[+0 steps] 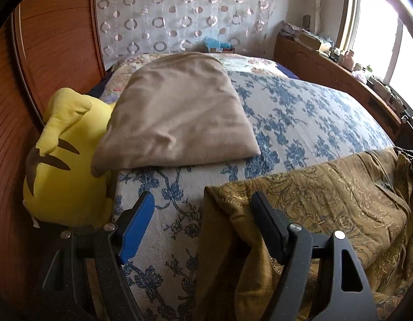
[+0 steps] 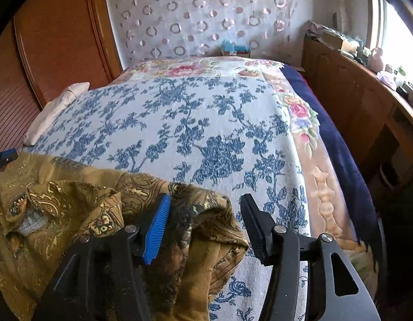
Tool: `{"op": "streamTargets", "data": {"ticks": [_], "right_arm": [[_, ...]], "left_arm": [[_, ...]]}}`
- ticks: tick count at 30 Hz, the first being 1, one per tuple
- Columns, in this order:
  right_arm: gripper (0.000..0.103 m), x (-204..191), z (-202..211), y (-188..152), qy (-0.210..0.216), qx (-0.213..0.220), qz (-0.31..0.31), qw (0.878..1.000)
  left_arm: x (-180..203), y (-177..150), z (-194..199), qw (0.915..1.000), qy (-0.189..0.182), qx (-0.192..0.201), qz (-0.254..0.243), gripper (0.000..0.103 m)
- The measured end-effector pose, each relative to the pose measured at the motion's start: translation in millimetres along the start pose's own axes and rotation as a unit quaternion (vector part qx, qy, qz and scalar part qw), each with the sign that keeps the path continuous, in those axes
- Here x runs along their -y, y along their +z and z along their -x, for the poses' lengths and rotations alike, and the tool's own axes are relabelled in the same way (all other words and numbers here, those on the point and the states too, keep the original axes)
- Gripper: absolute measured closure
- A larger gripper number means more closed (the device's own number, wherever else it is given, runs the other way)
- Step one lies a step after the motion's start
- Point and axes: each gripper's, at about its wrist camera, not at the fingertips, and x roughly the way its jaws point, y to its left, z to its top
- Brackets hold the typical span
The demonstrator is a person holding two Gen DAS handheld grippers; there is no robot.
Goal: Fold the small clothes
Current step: 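Open both grippers to release the folded hem onto the shirt, then grasp the folded shirt edge with both grippers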
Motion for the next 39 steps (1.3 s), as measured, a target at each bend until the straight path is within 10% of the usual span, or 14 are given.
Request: {"op": "streamTargets", "data": {"ticks": [14,24,29,39], "right_arm": [[0.042,-1,-11,-4,-0.001,-0.002,0.009,1.000],[0.089,-17,-7,-8,0.039,-0.008,0.062,0.997],[0.093,-16,5,-9,0.056,0.017,0.056,0.997],[0.094,-25,68,3,0.063,0.107,0.048,0.991]], "left_arm": [[1,1,-5,0.9998,-0.013,-0.012,-0.006,0.028],[15,-1,0,0.9981,-0.051,-0.008,-0.034,0.074],[21,-2,10,0.9980,-0.052,0.004,-0.035,0.095],[49,20,93,0.9892,-0.063,0.126,-0.039,0.097]]}}
